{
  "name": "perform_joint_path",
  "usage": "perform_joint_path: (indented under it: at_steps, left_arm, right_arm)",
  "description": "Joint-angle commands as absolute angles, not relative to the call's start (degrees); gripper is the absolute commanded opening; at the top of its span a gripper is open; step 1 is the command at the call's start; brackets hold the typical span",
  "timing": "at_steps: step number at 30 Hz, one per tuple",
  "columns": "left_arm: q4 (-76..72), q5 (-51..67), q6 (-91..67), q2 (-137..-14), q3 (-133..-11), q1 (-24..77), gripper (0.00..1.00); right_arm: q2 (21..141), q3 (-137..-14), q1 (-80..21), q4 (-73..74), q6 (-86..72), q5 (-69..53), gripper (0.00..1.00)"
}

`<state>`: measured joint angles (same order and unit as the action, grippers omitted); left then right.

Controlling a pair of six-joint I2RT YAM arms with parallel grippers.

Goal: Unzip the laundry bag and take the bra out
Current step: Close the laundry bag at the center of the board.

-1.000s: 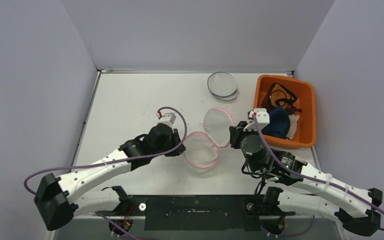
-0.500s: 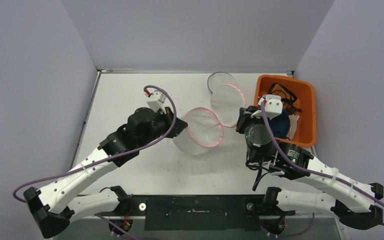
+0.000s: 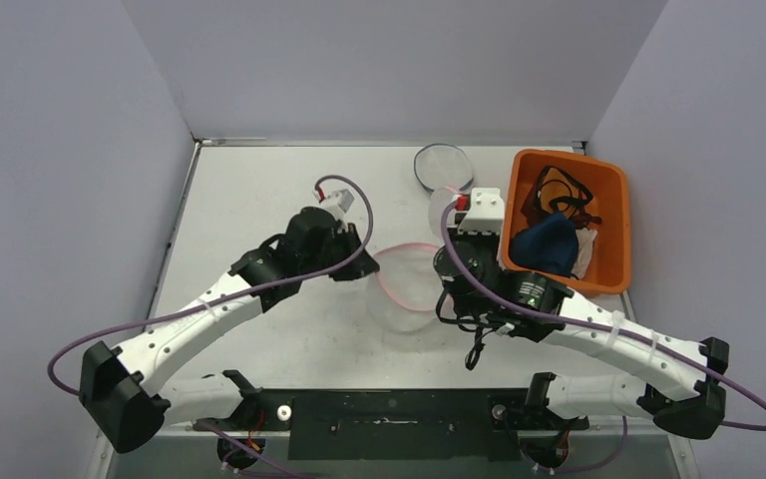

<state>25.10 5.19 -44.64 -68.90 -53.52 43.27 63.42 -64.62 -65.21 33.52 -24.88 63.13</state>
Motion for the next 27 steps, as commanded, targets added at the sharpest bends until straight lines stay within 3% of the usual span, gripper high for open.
perform_joint_path:
  at_steps: [1, 10, 18, 27]
  left_arm:
    - [23.04, 4.35, -41.35, -63.9, -61.3, 42.61, 0.0]
    - [9.55, 10.91, -47.34, -68.86, -43.55, 40.7, 0.0]
    - [7.31, 12.36, -48.46, -71.07, -42.03, 40.15, 0.01]
    - [3.64, 15.66, -50.86, -69.96, -41.55, 39.73, 0.08]
  right_arm:
    - [61.06, -71.32, -65.83, 28.91, -18.32, 65.7, 0.05]
    - [59.91, -56.72, -65.9, 27.99, -26.26, 62.09, 0.05]
    - [58.73, -51.07, -67.41, 21.43, -21.68, 59.27, 0.05]
    - [63.95, -47.19, -75.97, 9.12, -9.42, 59.75, 0.05]
